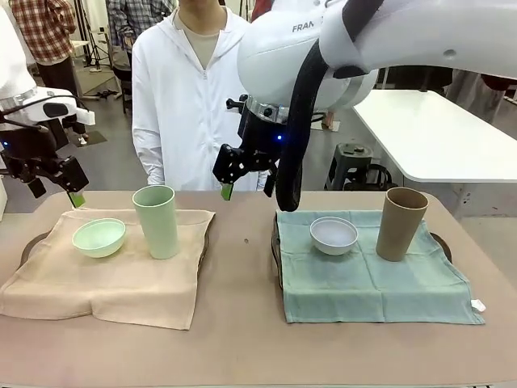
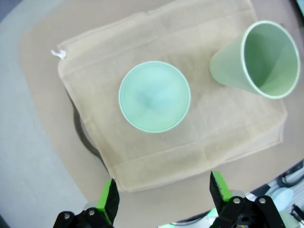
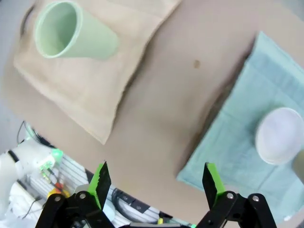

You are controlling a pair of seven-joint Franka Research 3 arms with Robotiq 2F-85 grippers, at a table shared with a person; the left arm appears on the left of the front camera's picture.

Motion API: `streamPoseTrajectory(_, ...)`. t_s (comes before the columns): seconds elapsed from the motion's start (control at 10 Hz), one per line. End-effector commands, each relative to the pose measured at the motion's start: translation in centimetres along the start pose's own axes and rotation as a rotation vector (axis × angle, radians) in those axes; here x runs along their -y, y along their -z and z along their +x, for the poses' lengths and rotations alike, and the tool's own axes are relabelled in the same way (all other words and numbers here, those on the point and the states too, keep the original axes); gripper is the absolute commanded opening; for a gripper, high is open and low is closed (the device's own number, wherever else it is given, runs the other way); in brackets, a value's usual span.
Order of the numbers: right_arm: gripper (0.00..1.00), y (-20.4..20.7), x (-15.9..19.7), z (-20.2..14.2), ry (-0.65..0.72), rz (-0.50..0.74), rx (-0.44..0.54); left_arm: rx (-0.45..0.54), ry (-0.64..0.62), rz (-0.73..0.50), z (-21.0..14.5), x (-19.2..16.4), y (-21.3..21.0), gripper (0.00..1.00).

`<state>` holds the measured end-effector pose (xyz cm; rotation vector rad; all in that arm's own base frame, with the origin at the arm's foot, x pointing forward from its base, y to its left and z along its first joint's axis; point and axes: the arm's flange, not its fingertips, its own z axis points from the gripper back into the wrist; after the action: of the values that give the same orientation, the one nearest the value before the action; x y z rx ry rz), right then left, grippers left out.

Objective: Set up a tray with a mat and arrange the tableware.
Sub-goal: Place the Picnic Bowl and Reusable plastic cup back onto the Handle tray in front of the human's position.

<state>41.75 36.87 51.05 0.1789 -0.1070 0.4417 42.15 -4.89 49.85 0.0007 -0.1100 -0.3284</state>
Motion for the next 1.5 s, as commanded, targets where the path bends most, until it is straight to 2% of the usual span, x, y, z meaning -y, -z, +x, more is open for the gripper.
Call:
streamPoseTrajectory(0.0,1.00,0.53,0.10,-0.11,-0.038,0.075,-0.002,-0.002,0.004,0.002,0.52,-0.05,0.86,1.00)
streamPoseTrajectory(1.4,1.00,0.20,-0.18,0.13,-0.028,0.049,-0.009,-0.002,0.004,0.002,0.52,-0.05,0.86,1.00)
